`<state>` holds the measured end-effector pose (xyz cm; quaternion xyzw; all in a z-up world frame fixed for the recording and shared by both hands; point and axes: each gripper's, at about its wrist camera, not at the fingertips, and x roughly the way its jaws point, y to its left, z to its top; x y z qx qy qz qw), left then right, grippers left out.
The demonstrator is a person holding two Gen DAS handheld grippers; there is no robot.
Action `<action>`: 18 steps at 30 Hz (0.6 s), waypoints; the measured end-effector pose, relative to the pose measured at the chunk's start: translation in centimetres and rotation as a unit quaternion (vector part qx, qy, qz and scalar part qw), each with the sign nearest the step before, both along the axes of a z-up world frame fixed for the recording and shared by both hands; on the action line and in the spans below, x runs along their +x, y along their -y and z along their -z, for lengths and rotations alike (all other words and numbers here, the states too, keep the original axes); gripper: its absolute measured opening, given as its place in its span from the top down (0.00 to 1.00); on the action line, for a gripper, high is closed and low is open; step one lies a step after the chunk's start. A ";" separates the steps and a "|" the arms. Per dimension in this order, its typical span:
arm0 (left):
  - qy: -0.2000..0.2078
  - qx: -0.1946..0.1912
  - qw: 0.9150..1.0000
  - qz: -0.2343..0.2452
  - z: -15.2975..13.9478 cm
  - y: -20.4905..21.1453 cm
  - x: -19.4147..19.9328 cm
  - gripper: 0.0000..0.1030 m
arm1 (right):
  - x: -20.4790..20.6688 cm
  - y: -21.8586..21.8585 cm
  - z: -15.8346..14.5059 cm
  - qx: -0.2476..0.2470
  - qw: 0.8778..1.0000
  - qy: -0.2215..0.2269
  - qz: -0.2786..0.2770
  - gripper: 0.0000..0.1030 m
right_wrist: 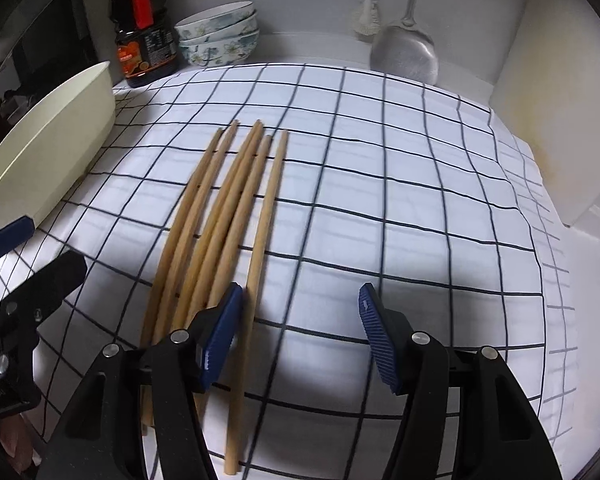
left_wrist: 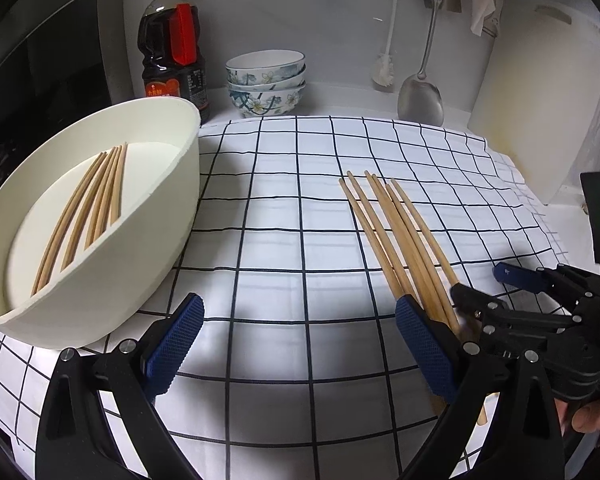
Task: Organize utensils
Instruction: 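Move both open tools back over the remaining chopsticks, then lower the left tool onto one chopstick while the right tool lowers onto another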
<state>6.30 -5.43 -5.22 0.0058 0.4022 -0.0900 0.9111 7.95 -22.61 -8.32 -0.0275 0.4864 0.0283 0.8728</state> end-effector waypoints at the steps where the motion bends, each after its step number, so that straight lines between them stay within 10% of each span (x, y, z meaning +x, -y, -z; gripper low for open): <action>1: -0.001 0.002 1.000 0.002 0.1 0.2 0.1 0.08 | 0.1 0.3 0.0 -0.002 1.000 0.001 0.006 0.44; 18: -0.056 0.020 0.998 0.002 2.3 3.3 1.9 0.08 | 0.4 3.0 0.1 0.015 1.000 0.001 0.025 0.44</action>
